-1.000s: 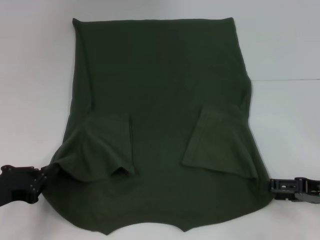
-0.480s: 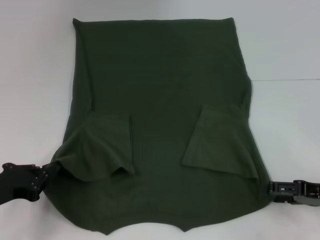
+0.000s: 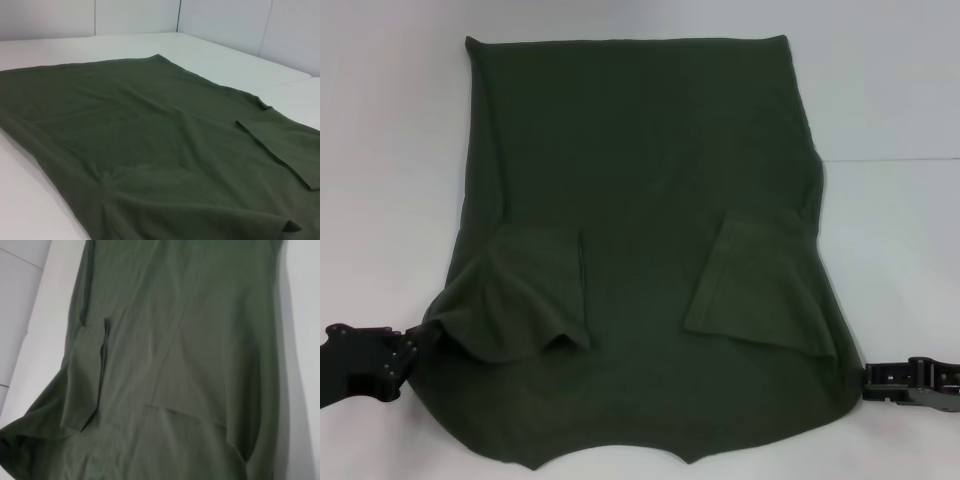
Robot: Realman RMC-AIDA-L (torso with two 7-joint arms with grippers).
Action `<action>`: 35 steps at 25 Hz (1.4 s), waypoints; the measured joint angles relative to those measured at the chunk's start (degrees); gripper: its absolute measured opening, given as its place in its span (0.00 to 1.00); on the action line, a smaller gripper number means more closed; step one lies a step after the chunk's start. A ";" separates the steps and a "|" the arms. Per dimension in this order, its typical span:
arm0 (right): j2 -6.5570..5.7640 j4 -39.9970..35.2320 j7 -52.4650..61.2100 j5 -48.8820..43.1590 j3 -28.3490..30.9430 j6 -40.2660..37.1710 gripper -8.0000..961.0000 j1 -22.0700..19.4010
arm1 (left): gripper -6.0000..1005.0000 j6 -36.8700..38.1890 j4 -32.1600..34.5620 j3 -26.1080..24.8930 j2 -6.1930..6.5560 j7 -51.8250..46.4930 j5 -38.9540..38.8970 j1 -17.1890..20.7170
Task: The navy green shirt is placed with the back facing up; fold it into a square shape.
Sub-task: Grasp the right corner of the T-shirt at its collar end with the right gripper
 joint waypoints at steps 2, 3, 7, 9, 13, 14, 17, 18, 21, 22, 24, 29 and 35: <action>0.12 0.01 0.20 -0.58 0.02 0.50 0.59 0.13 | 0.03 0.00 0.00 0.00 0.00 0.00 0.00 0.00; 0.19 0.01 0.43 -0.97 0.07 0.90 0.56 0.21 | 0.03 0.00 0.00 0.00 0.00 0.00 0.00 0.00; 0.22 0.01 1.24 -1.36 -0.10 1.55 0.47 0.39 | 0.03 0.00 0.00 -0.06 0.00 0.00 0.00 0.00; 0.10 0.01 1.40 -1.38 -0.12 1.49 0.43 0.44 | 0.04 0.00 0.00 -0.09 0.00 0.00 0.00 0.03; 0.01 0.01 1.48 -1.39 -0.15 1.46 0.30 0.52 | 0.04 0.00 0.00 -0.09 0.00 0.00 0.00 0.09; 0.00 0.01 1.48 -1.38 -0.15 1.48 0.24 0.53 | 0.04 0.00 0.00 -0.09 0.00 0.02 0.00 0.10; -0.02 0.00 1.49 -1.39 -0.17 1.60 0.12 0.53 | 0.04 0.00 0.00 -0.09 0.00 0.04 0.00 0.10; -0.02 0.00 1.49 -1.39 -0.18 1.62 0.12 0.53 | 0.04 0.00 0.00 -0.10 0.00 0.05 0.00 0.10; -0.04 0.00 1.51 -1.39 -0.20 1.62 0.12 0.52 | 0.04 0.00 0.00 -0.09 0.00 0.06 0.00 0.10; -0.04 0.00 1.51 -1.39 -0.20 1.62 0.12 0.52 | 0.04 0.00 -0.02 -0.09 0.00 0.07 0.00 0.10; -0.04 0.00 1.51 -1.39 -0.20 1.61 0.12 0.52 | 0.04 0.00 -0.14 -0.09 0.00 0.11 0.00 0.10; -0.04 0.00 1.52 -1.43 -0.26 1.43 0.16 0.51 | 0.04 0.01 -0.34 -0.09 0.00 0.24 0.00 0.09; -0.04 0.00 1.87 -1.58 -0.29 1.32 0.23 0.52 | 0.04 0.01 -0.49 -0.09 0.00 0.57 0.00 0.10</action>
